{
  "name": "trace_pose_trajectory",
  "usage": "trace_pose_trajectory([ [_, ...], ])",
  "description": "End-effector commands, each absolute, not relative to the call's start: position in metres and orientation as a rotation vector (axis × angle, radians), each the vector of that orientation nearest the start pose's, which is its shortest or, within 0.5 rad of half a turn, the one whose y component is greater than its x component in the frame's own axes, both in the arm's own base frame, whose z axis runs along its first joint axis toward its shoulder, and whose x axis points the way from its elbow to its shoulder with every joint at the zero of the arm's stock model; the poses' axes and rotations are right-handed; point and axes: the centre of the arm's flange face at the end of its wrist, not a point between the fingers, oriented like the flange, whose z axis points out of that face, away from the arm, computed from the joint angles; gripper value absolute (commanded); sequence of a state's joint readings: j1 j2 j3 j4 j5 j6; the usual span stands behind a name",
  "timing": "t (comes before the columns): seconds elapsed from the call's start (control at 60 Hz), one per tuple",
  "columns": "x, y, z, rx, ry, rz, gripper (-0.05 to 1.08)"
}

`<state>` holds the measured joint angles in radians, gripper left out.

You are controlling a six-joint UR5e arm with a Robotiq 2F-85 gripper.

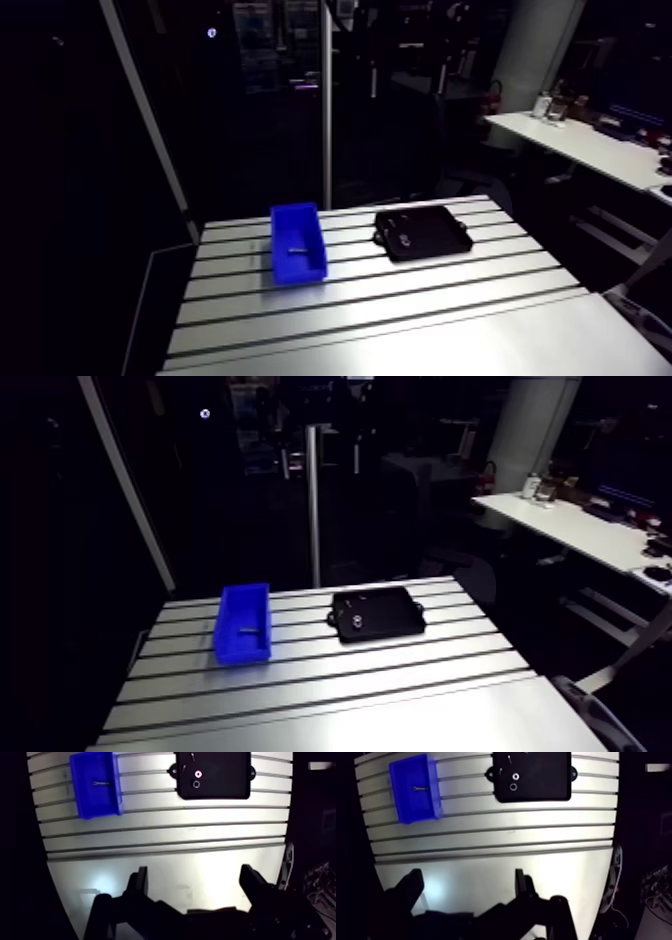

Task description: Pick up the M10 bolt from the tray and put it into the blue bin.

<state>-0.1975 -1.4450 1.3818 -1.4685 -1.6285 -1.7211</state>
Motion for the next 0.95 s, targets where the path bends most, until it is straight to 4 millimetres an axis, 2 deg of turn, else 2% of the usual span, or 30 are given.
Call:
trace_pose_trajectory([
  [0.017,-0.555,-0.016,0.514,0.124,3.125,0.078,0.01],
  [0.367,-0.566,-0.021,0.505,0.112,3.141,0.014,0.01],
  [0.95,-0.565,-0.020,0.504,0.112,3.137,0.020,0.01],
])
